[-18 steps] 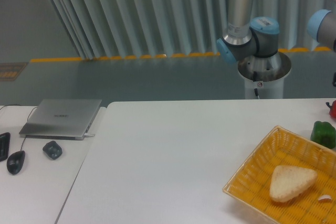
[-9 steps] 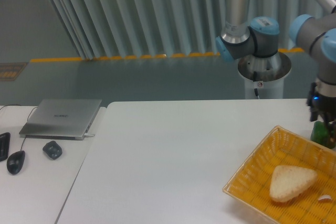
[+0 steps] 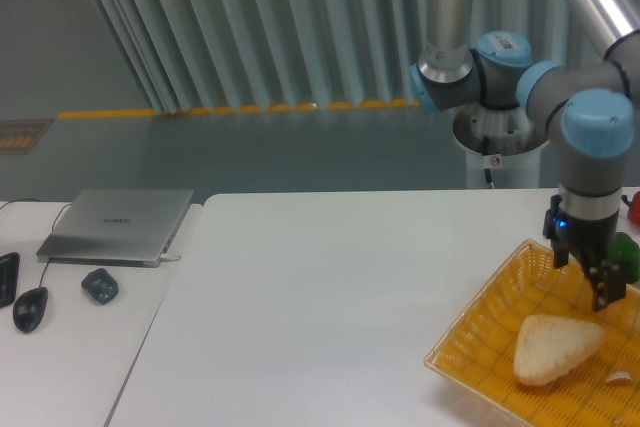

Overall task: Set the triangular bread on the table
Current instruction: 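Lower the open gripper over the triangular bread slice in the yellow basket, then close the gripper on the bread slice's tip and lift it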

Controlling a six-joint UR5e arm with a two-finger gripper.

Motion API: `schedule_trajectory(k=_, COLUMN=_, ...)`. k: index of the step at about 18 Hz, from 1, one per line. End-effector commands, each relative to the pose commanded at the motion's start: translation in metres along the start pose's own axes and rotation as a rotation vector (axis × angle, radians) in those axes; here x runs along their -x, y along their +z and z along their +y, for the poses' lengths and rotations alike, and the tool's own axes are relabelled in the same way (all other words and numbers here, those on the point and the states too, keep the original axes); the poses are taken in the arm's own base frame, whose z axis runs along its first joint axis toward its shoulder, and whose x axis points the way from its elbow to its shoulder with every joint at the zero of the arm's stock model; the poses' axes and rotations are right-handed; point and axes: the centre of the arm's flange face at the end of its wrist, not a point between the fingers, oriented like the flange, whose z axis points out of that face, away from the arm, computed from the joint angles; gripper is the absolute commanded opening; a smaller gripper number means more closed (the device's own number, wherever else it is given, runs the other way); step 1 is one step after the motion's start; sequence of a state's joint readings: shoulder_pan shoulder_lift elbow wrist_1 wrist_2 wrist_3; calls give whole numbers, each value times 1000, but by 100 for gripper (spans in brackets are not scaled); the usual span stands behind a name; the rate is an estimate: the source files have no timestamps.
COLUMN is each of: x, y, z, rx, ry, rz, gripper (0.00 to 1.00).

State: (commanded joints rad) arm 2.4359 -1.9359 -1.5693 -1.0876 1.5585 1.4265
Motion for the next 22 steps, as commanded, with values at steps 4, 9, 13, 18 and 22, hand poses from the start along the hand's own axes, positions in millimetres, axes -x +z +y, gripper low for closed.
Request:
schedule_trajectory(k=4, x=0, y=11, z=4, rx=48, ry=52, rz=13, gripper=100)
schedule_trajectory(k=9, x=-1, y=27, z=9, rx=105, ry=91, rz=34, gripper=100)
schedule_trajectory(k=13, x=1, y=36, z=4, rx=108, ry=95, rz=30, gripper=100)
schedule_trajectory(k=18, x=4, y=45, z=3, rx=112, ry=94, rz=31, gripper=100)
schedule_trajectory(k=22, x=6, y=46, z=1, rx=109, ry=96, rz=14, gripper=97)
